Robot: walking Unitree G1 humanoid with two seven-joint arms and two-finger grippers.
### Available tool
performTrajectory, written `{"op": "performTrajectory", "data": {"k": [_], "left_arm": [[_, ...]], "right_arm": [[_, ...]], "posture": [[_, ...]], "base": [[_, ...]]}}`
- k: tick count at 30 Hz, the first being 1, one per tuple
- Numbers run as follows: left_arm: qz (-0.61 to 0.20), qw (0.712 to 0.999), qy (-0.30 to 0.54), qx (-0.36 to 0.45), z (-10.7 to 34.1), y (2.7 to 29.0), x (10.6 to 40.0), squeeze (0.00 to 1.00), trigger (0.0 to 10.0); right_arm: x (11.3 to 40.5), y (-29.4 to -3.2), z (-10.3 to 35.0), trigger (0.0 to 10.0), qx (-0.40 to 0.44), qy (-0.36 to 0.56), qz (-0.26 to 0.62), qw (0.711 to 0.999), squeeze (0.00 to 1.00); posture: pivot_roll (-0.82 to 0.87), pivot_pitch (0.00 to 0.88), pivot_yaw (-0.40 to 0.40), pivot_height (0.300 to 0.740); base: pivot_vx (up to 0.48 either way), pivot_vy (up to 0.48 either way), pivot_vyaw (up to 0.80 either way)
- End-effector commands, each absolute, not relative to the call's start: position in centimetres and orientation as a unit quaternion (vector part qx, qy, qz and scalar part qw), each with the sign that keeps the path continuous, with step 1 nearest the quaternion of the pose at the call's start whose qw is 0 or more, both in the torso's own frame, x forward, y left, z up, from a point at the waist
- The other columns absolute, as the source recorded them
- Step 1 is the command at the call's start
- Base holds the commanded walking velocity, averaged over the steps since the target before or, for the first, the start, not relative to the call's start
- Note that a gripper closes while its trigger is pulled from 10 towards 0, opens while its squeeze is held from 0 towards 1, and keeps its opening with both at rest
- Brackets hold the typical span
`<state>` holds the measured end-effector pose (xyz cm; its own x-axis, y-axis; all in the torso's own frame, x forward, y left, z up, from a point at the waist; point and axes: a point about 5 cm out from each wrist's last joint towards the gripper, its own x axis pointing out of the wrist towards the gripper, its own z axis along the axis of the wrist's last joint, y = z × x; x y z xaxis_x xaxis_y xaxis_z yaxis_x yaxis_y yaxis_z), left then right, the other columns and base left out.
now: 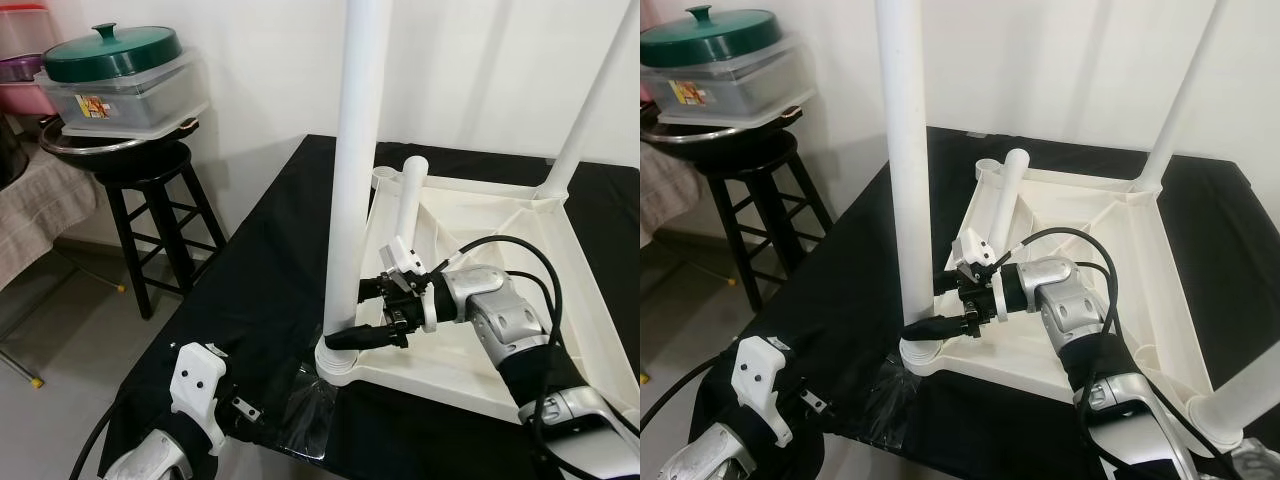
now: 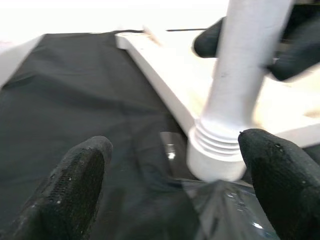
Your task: Building children table
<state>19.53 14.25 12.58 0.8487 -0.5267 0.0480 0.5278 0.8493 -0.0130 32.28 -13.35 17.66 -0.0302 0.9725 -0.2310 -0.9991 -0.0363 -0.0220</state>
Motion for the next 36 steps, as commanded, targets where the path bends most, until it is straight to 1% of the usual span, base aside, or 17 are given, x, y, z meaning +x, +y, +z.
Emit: {"op": "performTrajectory", "data": {"k": [1, 4, 6, 8, 10, 11, 12, 13, 15, 16, 17, 18, 20, 22, 33, 34, 36], "left_arm": [[-0.291, 0.956, -0.02, -0.013, 12.5, 14.3, 19.4, 0.0, 10.0], [-0.296, 0.955, -0.02, -0.013, 12.5, 14.2, 19.4, 0.0, 10.0], [-0.305, 0.952, -0.02, -0.014, 12.5, 14.1, 19.6, 0.0, 10.0], [-0.311, 0.95, -0.025, -0.019, 12.7, 14.2, 20.1, 0.0, 10.0], [-0.31, 0.95, -0.026, -0.021, 12.7, 14.3, 20.3, 0.0, 10.0], [-0.309, 0.95, -0.026, -0.022, 12.7, 14.4, 20.4, 0.0, 10.0], [-0.309, 0.95, -0.026, -0.022, 12.7, 14.4, 20.4, 0.0, 10.0], [-0.308, 0.951, -0.027, -0.023, 12.7, 14.5, 20.5, 0.0, 10.0], [-0.3, 0.953, -0.031, -0.027, 12.9, 14.6, 20.8, 0.0, 10.0], [-0.295, 0.954, -0.033, -0.028, 12.9, 14.8, 20.9, 0.0, 10.0], [-0.295, 0.954, -0.033, -0.028, 12.9, 14.8, 20.9, 0.0, 10.0], [-0.293, 0.955, -0.034, -0.03, 12.9, 14.8, 21.0, 0.0, 10.0], [-0.293, 0.955, -0.034, -0.03, 12.9, 14.8, 21.0, 0.0, 10.0], [-0.293, 0.955, -0.034, -0.032, 13.0, 14.7, 21.3, 0.0, 10.0], [-0.291, 0.955, -0.035, -0.039, 12.9, 14.8, 21.6, 0.0, 10.0], [-0.304, 0.951, -0.032, -0.043, 12.9, 14.7, 21.6, 0.0, 10.0], [-0.313, 0.948, -0.031, -0.047, 12.9, 14.6, 21.6, 0.0, 10.0]], "right_arm": [[32.4, -13.5, 17.9, 0.0, -0.085, 0.066, 0.711, 0.695, 0.0], [32.5, -13.6, 17.8, 0.0, -0.086, 0.061, 0.707, 0.699, 0.0], [31.8, -12.9, 17.3, 0.0, -0.076, 0.05, 0.696, 0.713, 0.0], [31.0, -11.5, 16.1, 0.0, -0.071, 0.037, 0.659, 0.748, 0.0], [30.8, -11.2, 15.8, 0.0, -0.071, 0.037, 0.649, 0.757, 0.0], [30.5, -10.7, 15.4, 0.0, -0.064, 0.039, 0.624, 0.777, 0.0], [30.5, -10.7, 15.4, 0.0, -0.064, 0.039, 0.624, 0.777, 0.0], [30.4, -10.4, 15.2, 0.0, -0.061, 0.038, 0.605, 0.793, 0.0], [30.5, -9.8, 14.8, 0.0, -0.066, 0.037, 0.529, 0.846, 0.0], [32.0, -10.4, 14.8, 0.0, -0.076, 0.038, 0.36, 0.929, 0.0], [32.0, -10.4, 14.8, 0.0, -0.076, 0.038, 0.36, 0.929, 0.0], [31.8, -11.9, 14.1, 0.0, -0.092, 0.061, 0.217, 0.97, 0.0], [31.8, -11.9, 14.1, 0.0, -0.092, 0.061, 0.217, 0.97, 0.0], [31.1, -12.6, 13.4, 0.0, -0.12, 0.071, 0.17, 0.976, 0.0], [31.3, -12.2, 14.1, 0.0, -0.118, 0.078, 0.208, 0.968, 0.0], [31.5, -11.6, 14.8, 4.6, -0.105, 0.073, 0.246, 0.961, 0.0], [31.5, -11.2, 15.4, 4.6, -0.097, 0.068, 0.274, 0.954, 0.0]], "posture": [[0.0, 0.031, 0.015, 0.74], [0.0, 0.031, 0.014, 0.74], [-0.03, 0.029, 0.019, 0.74], [-0.05, 0.026, 0.023, 0.74], [-0.05, 0.023, 0.026, 0.74], [-0.06, 0.02, 0.03, 0.74], [-0.06, 0.02, 0.03, 0.74], [-0.06, 0.018, 0.031, 0.74], [-0.07, 0.018, 0.032, 0.74], [-0.08, 0.019, 0.037, 0.74], [-0.08, 0.019, 0.037, 0.74], [-0.09, 0.02, 0.035, 0.74], [-0.09, 0.02, 0.035, 0.74], [-0.07, 0.015, 0.023, 0.74], [-0.07, 0.028, 0.025, 0.74], [-0.07, 0.028, 0.028, 0.74], [-0.07, 0.028, 0.028, 0.74]], "base": [[0.0, 0.0, 0.0], [0.0, 0.0, 0.0], [0.0, 0.0, 0.0], [0.0, 0.0, 0.0], [0.0, 0.0, 0.0], [0.0, 0.0, 0.0], [0.0, 0.0, 0.0], [0.0, 0.0, 0.0], [0.0, 0.0, 0.0], [0.0, 0.0, 0.0], [0.0, 0.0, 0.0], [0.0, 0.0, 0.0], [0.0, 0.0, 0.0], [0.0, 0.0, 0.0], [0.0, 0.0, 0.0], [0.0, 0.0, 0.0], [0.0, 0.0, 0.0]]}}
